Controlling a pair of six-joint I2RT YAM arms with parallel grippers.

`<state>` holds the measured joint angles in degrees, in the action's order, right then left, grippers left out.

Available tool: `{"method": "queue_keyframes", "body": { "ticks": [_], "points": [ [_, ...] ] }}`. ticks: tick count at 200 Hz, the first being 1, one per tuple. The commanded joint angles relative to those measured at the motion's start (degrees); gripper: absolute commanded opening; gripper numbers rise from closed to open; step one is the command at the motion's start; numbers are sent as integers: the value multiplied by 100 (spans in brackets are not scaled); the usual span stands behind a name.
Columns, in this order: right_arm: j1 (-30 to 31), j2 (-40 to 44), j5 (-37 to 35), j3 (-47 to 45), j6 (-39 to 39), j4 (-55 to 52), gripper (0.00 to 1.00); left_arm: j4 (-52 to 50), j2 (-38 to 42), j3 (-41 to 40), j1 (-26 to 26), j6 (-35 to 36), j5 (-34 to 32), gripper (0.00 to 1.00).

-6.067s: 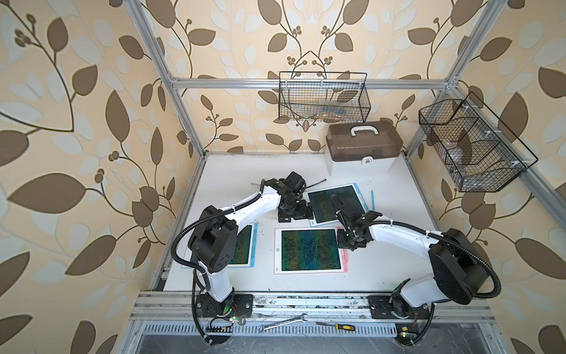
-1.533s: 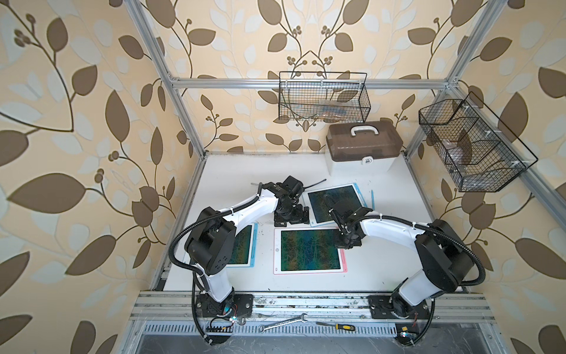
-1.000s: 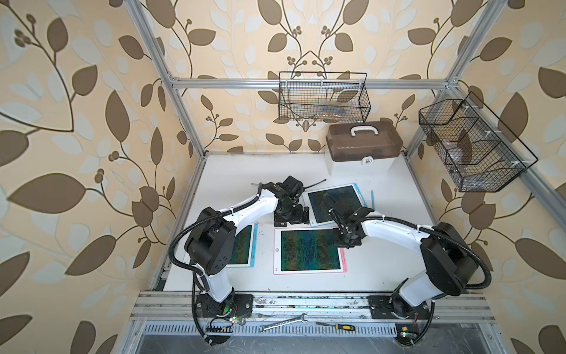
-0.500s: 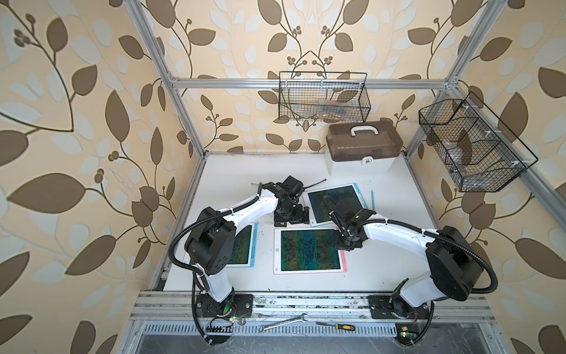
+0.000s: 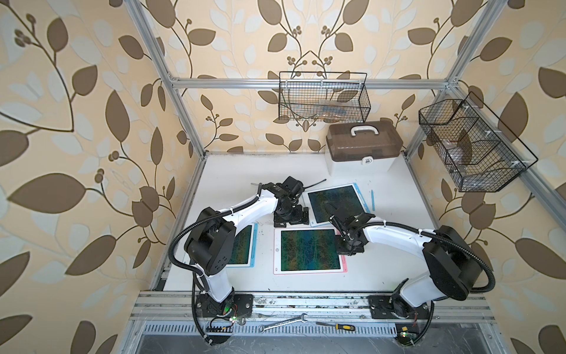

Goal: Place the stylus back onto the writing tablet
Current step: Place the stylus on the writing tablet.

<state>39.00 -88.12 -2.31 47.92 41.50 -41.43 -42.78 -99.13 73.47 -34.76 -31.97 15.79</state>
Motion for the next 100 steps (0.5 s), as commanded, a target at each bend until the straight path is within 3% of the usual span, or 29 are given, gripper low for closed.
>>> {"method": "queue_keyframes", "body": {
  "ticks": [1,58,100],
  "points": [
    [37,155,-5,2,195,-48,21,-131,406,-212,116,-88,-184,98],
    [-145,631,-34,90,264,-80,59,-229,1066,-1082,575,-16,-199,98],
    [-576,735,64,124,16,-71,74,-239,1332,-1564,936,65,-81,99]
  ]
}}
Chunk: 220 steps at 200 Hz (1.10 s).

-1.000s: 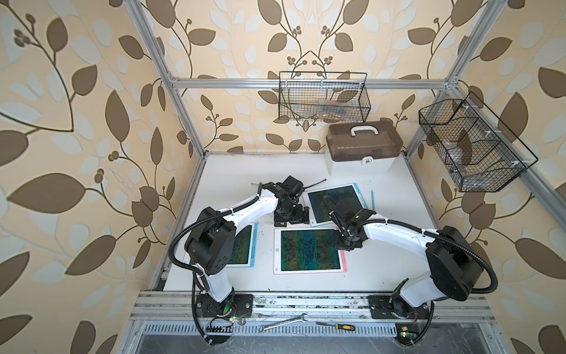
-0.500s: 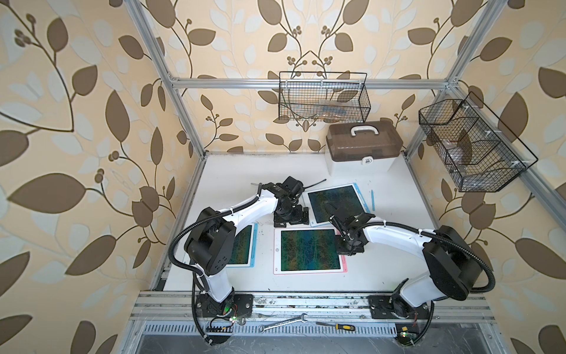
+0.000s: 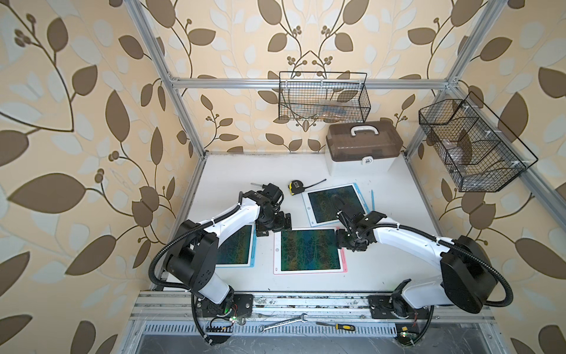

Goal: Place the stylus back onto the writing tablet
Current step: Place the stylus on the writing tablet, then move the writing tablet to the center of the board.

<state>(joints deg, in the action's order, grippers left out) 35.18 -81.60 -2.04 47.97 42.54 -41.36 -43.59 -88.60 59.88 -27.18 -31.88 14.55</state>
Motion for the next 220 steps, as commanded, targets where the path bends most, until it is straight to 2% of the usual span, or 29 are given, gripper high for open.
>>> {"method": "queue_keyframes", "body": {
  "ticks": [1,30,93,141,220],
  "points": [
    [-203,88,37,123,-93,-76,74,-158,285,-213,186,53,50,99],
    [-437,239,11,210,-261,-45,81,-65,304,-445,378,107,171,99],
    [-511,741,-277,596,-471,104,94,480,211,-913,363,-44,477,99],
    [-661,950,-336,670,-500,51,96,609,220,-1164,345,-33,566,99],
    [-1042,1383,-397,819,-635,-225,96,884,39,-1235,-30,-306,611,99]
  ]
}}
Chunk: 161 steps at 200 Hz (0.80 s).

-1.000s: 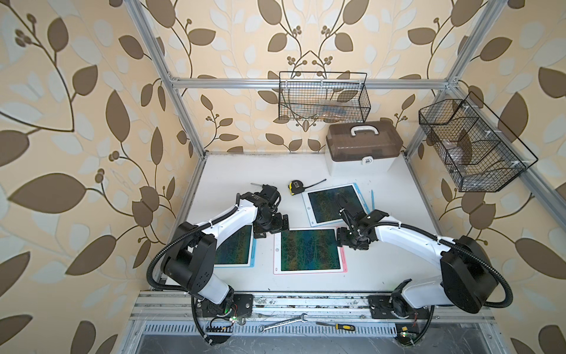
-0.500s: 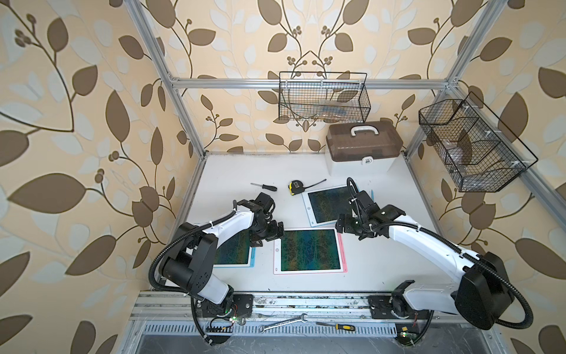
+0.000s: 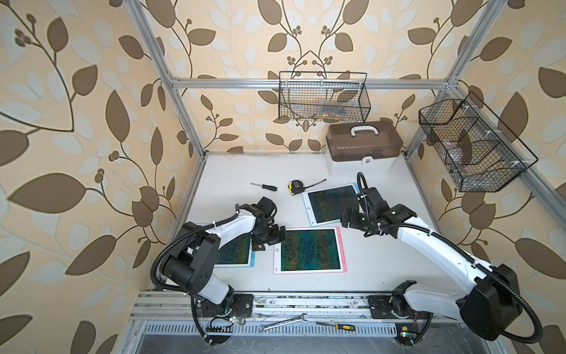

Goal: Place the stylus back onto the writing tablet
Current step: Move the writing tablet to the center of the board.

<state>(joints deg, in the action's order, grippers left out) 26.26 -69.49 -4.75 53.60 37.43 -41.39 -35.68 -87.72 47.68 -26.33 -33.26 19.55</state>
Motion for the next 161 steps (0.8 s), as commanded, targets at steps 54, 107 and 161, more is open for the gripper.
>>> {"method": "queue_keyframes", "body": {
  "ticks": [54,107,161],
  "points": [
    [-428,358,1,291,-227,-342,97,361,-199,-57,-365,-476,97,99],
    [-667,362,113,274,-327,-412,96,478,-263,13,-719,-749,-29,99],
    [-1048,484,174,207,-434,-485,96,538,-470,220,-1044,-936,-87,99]
  ]
}}
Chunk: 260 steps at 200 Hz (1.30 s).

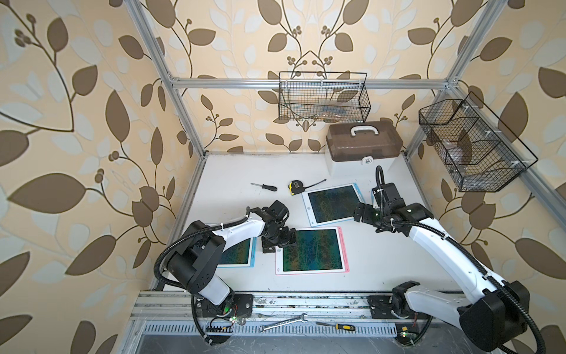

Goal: Place the stylus back onto the writing tablet
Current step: Move the writing tablet to the center of the board.

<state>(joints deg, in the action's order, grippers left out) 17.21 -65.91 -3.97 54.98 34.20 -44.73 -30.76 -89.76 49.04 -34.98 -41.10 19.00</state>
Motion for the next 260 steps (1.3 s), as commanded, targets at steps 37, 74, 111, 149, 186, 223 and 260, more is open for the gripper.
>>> {"method": "queue_keyframes", "body": {
  "ticks": [37,74,111,149,186,223,260],
  "points": [
    [-313,145,177,92,-149,-100,96,105,-522,300,-412,-294,-53,99],
    [-502,188,289,108,-213,-69,96,162,-850,629,-747,-487,-116,99],
    [-724,222,414,155,-382,-114,96,265,-1234,1017,-1079,-683,-151,99],
    [-942,300,532,123,-500,-173,96,348,-1680,1449,-1416,-811,-135,99],
    [-1161,424,631,108,-665,-311,96,481,-2094,1824,-1655,-924,-77,99],
    [-1441,531,747,118,-899,-487,96,580,-2463,2190,-1812,-1004,-68,99],
    [-1796,674,942,120,-1085,-622,96,580,-2819,2563,-1974,-1023,7,99]
  ]
}}
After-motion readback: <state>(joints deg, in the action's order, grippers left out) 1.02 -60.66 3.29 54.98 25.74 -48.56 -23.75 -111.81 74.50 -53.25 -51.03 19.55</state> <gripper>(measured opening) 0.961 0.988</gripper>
